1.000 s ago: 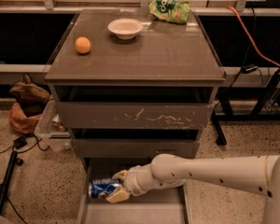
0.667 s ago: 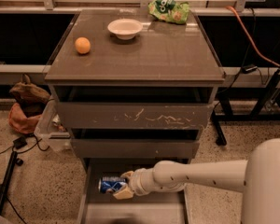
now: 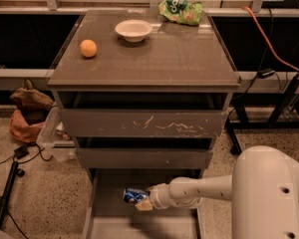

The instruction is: Place pepsi can into bottom drawer

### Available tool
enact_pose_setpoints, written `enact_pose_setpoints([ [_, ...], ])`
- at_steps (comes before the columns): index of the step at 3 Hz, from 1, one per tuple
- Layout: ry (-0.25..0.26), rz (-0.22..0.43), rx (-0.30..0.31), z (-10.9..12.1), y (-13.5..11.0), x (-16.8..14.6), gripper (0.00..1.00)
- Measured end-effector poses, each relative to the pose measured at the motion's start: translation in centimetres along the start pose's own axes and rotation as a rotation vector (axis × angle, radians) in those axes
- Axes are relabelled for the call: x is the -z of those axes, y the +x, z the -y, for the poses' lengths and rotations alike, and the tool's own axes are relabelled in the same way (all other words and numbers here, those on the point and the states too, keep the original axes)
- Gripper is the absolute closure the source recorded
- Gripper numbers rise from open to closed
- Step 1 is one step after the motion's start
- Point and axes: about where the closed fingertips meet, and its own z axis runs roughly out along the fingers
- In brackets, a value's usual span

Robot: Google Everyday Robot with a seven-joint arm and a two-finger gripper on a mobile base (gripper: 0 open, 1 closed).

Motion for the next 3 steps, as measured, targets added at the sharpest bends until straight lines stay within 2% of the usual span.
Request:
enact_pose_setpoints([
  [1, -0.021, -0.036, -0.081, 1.7, 4.3, -1.3, 1.00],
  [2, -0.021, -0.035, -0.080, 1.7, 4.3, -1.3, 1.00],
  [3, 0.028, -0.090, -0.097, 2.9, 7.2, -4.4, 1.00],
])
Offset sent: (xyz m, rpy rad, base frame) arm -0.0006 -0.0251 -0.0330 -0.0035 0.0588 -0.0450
